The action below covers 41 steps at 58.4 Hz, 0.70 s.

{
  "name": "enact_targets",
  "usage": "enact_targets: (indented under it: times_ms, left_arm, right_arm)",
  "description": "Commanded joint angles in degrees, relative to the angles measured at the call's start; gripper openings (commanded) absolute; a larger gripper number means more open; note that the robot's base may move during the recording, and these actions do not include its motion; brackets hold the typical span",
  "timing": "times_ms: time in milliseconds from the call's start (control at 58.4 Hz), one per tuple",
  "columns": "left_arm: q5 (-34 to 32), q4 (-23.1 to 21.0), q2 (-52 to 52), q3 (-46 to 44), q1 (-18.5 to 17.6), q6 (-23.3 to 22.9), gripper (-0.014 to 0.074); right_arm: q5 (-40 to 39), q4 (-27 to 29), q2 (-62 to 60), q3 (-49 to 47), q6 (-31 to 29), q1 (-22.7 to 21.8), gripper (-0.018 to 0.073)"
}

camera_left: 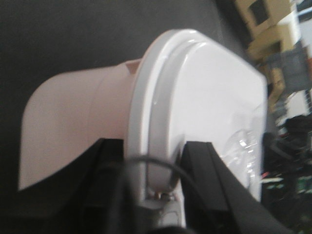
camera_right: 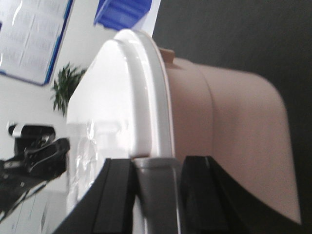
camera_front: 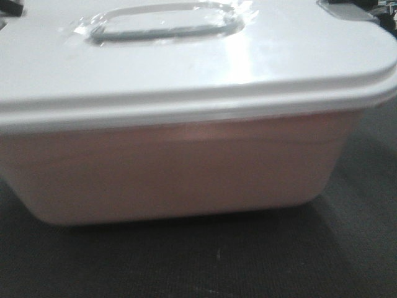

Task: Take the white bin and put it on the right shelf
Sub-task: 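Lift the pink bin upward with both grippers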

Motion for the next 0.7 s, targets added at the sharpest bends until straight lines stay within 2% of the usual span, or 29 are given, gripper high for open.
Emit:
enact_targets:
  times_ms: [0, 137, 223, 360, 531, 685]
  left_arm:
    - [14.71, -10.06, -1.71, -1.58, -2.29, 0.12, -0.0020]
    - [14.71, -14.36, -1.71, -1.58, -2.70, 0.12, -0.0132]
    - [14.71, -16.97, -1.71, -1.58, -2.70, 0.12, -0.0126]
    - [14.71, -19.62, -1.71, -1.58, -2.70, 0.12, -0.0126]
    - [14.71, -20.04, -1.71, -1.63, -2.70, 0.12, -0.0126]
    - [14.71, -21.13, -1.71, -1.72, -2.70, 0.12, -0.0126]
  right_arm:
    - [15.85, 6.76, -1.59, -1.19, -0.74, 0.95, 0.0141]
    - [15.85, 7.70, -1.59, -1.19, -0.74, 0.95, 0.0141]
    - [15.85, 9.30, -1.59, -1.19, -0.74, 1.80, 0.0141]
    - [15.85, 12.71, -1.59, -1.66, -0.88, 6.11, 0.0141]
    - [15.85, 19.32, -1.59, -3.38, -1.95, 12.10, 0.0141]
    - [15.48, 19.48, -1.59, -7.36, -2.14, 13.98, 0.0133]
